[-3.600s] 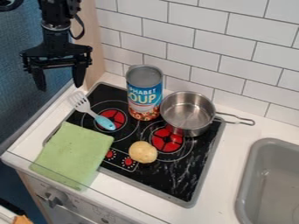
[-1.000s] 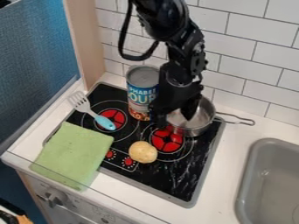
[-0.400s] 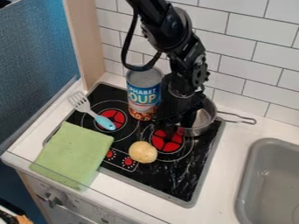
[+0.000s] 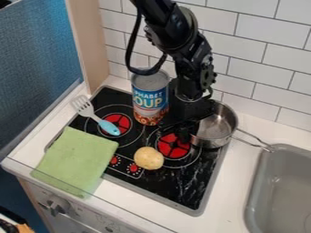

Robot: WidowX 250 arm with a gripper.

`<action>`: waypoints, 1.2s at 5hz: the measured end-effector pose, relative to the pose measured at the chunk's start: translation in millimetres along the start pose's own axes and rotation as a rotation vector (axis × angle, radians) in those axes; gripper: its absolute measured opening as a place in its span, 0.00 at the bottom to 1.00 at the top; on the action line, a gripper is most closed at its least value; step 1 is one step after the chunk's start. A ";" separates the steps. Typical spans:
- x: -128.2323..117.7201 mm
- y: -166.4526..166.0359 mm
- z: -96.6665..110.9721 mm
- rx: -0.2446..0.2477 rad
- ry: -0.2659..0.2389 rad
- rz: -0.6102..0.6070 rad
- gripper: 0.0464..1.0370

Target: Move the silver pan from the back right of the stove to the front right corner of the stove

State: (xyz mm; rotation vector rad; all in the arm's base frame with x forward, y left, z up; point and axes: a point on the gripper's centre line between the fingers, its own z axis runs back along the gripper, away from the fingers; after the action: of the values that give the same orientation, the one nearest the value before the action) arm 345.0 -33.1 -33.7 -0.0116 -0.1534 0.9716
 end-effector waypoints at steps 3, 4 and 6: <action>7.0 -14.8 38.8 -0.075 -0.070 -0.106 0.03; -3.5 -12.6 47.7 -0.042 -0.063 -0.197 0.03; -38.8 13.6 60.0 0.055 -0.039 -0.428 0.03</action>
State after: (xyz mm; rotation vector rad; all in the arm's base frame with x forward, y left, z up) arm 304.2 -60.9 19.7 0.0873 -0.1570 0.5487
